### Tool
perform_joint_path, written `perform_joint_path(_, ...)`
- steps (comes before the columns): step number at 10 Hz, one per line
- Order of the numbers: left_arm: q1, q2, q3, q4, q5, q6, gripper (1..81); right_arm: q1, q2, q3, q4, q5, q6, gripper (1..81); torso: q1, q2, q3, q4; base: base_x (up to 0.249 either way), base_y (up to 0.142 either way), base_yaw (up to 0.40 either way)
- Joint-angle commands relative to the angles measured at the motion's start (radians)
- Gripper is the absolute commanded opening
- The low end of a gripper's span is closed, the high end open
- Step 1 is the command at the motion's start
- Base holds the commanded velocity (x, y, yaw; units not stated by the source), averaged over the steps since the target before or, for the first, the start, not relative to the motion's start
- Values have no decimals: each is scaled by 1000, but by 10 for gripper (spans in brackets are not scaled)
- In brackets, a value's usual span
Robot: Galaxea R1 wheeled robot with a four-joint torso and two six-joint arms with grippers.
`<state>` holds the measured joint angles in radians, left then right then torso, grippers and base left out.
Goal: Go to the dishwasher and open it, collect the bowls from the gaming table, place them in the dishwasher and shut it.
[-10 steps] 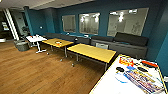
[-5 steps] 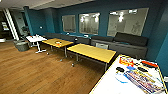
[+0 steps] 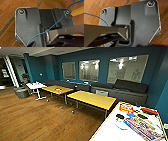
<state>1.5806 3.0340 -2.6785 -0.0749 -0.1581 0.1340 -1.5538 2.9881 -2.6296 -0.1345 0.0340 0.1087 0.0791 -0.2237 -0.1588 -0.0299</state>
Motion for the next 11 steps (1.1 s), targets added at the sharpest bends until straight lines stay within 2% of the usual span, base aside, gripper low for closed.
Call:
perform_joint_path(1,-37,-1,5,9,52,6,811,48,-1,4,-7,-49,-1,811,0,0,0,0,0,0,0)
perform_joint_path(5,-35,-6,8,10,55,7,811,45,-1,4,-5,-49,-1,811,0,0,0,0,0,0,-82)
perform_joint_path(11,-35,-13,29,20,55,7,811,50,5,4,-2,-49,0,811,0,0,0,0,0,0,-377)
